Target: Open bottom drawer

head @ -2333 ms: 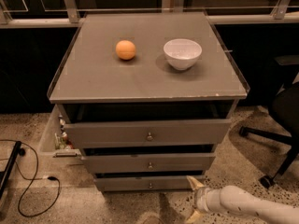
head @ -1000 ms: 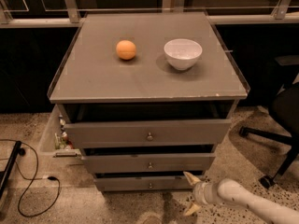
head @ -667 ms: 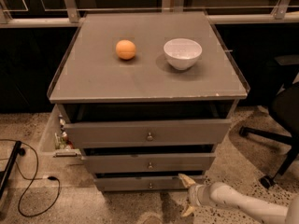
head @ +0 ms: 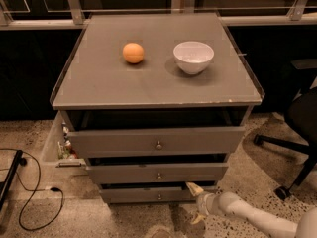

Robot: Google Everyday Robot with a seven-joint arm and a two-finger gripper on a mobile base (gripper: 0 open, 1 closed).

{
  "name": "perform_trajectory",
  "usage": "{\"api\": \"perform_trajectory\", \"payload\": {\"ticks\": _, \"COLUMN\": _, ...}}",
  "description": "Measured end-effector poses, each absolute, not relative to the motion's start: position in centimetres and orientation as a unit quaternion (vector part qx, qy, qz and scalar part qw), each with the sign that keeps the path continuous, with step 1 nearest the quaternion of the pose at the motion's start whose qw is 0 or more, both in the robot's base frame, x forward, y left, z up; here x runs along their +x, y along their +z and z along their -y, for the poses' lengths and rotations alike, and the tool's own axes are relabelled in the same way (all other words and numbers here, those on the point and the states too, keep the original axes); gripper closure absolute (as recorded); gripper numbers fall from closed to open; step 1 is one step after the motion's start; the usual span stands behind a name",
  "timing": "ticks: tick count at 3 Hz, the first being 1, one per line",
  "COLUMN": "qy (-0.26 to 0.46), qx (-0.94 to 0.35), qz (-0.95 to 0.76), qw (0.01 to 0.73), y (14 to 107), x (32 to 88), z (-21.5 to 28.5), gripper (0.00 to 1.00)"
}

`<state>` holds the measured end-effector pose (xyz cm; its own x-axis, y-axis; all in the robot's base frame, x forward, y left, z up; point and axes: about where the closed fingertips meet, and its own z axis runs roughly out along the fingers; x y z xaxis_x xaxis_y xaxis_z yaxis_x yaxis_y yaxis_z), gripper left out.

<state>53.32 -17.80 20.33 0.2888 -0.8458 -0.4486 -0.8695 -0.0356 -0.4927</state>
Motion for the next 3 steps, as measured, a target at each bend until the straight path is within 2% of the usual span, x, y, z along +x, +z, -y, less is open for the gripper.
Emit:
{"api": "perform_trajectory", "payload": {"ticks": 1, "qy": 0.029, "qx": -0.725, "qz": -0.575, "qw": 0.379, "y": 20.1, "x": 55.2, "z": 17.0, "gripper": 0.0}}
{"api": "perform_trajectory", "payload": {"ticks": 3, "qy": 0.068, "qx": -0.731, "qz": -0.563, "qw": 0.38, "y": 18.4, "x": 56.4, "z": 15.7, "gripper": 0.0}}
